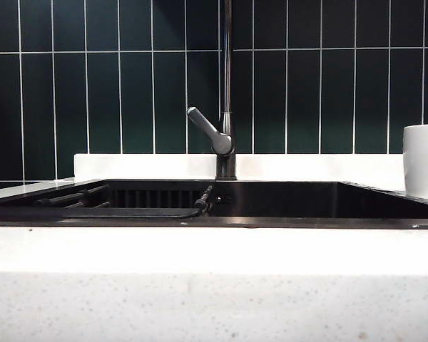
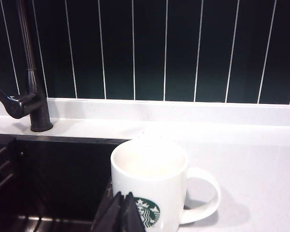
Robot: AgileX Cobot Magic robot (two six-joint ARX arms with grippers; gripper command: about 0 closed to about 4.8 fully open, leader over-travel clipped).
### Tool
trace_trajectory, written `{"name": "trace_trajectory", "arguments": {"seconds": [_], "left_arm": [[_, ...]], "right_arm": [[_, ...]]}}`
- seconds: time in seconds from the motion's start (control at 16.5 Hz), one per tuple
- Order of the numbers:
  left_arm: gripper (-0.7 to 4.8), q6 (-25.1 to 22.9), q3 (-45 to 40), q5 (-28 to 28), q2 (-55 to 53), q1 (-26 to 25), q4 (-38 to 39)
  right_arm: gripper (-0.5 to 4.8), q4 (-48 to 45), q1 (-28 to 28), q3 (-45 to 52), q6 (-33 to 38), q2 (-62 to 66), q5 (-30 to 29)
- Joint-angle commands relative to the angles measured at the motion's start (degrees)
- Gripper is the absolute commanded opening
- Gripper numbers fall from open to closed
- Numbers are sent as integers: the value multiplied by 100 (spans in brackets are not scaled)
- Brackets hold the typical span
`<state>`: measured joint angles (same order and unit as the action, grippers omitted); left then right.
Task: Pick up the mug next to the sink, go to the faucet to get some water, pour the water into the sink, and finally put the mug back to its place.
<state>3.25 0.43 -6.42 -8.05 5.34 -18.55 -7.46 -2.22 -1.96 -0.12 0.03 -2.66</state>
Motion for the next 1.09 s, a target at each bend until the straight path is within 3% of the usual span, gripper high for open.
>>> {"name": "trace_trajectory", "arguments": {"seconds": [0.06,0.3,1.09], "left_arm": [[-4,-22,13,0,-2,81,116],[-4,-24,7,-85,-4,111,481],[-4,-22,7,-90,-4,109,503]], "right_arm": [[-6,-136,2,-39,-9,-17,-83],[-6,-120,114,-35,-11,-15,-94],[-6,-118,114,-35,-11,-17,-92]]}}
